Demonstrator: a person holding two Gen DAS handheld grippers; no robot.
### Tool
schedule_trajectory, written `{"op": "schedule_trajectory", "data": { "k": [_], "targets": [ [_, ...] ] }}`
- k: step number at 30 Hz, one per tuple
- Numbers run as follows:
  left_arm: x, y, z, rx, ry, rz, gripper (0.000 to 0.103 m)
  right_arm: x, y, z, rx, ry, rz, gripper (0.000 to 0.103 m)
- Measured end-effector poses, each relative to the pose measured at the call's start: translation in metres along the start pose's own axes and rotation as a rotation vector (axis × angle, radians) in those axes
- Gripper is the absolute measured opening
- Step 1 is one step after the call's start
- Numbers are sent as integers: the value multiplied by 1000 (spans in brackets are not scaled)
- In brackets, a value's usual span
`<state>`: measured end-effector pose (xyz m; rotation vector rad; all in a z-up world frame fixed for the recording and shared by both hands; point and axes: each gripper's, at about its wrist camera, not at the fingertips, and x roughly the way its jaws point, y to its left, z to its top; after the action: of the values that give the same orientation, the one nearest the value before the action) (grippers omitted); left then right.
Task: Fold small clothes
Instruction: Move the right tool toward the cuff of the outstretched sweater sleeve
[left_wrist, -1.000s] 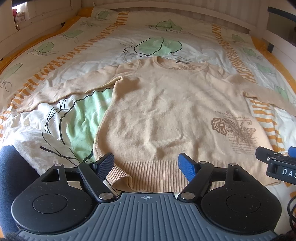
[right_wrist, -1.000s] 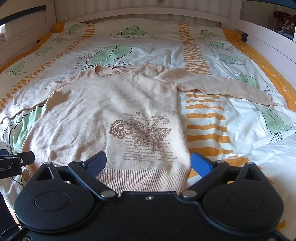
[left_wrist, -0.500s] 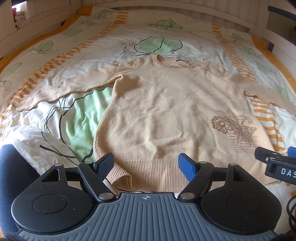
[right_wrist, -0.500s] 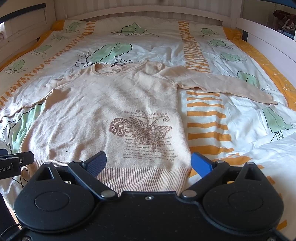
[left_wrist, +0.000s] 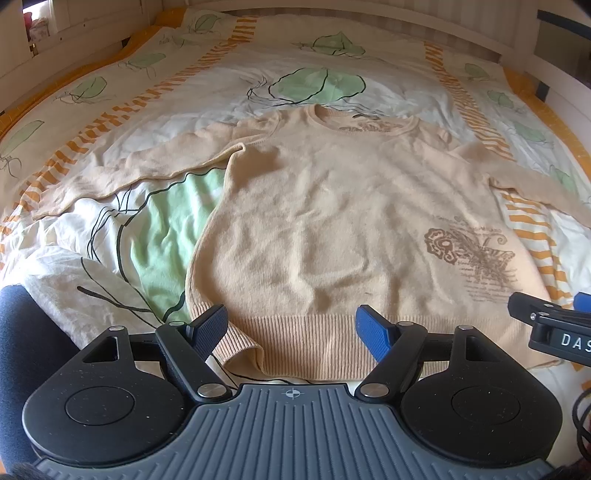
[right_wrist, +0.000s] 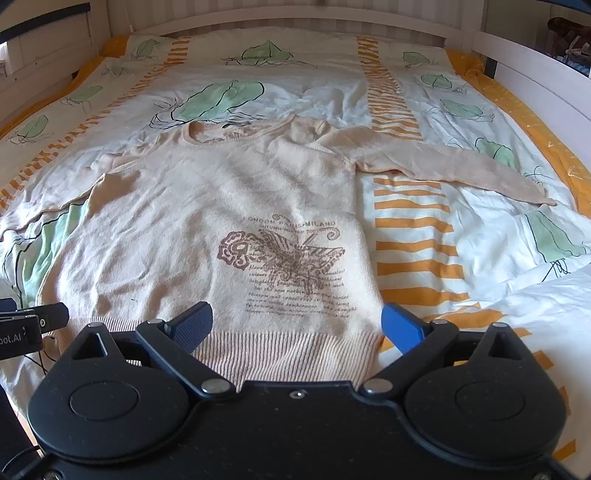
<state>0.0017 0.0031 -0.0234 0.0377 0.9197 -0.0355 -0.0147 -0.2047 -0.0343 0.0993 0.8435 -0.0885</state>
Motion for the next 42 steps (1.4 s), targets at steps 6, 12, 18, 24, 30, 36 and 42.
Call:
{"op": "schedule_trajectory", "data": {
  "k": [6,12,18,24,30,36,42],
  "targets": [
    [1,1,3,3,5,4,75,3,-2,2,20,15,12,98],
    [3,1,16,11,-18,23,75,6,-9,16,17,23,-38,97],
    [5,-6,43,80,-88,38,75,11,-43,45,63,20,-15,89],
    [25,-17,79,133,-116,9,75,32,-111,87,225,64,43,76],
    [64,-29,107,150,-75,-17,75,73,-196,119,388,69,-8,75],
    [107,-36,123,126,-46,-40,75,111,-272,129,559,52,-119,70],
    [144,-34,130,127,-56,-63,75,138,-317,121,704,9,-172,70]
  ]
}}
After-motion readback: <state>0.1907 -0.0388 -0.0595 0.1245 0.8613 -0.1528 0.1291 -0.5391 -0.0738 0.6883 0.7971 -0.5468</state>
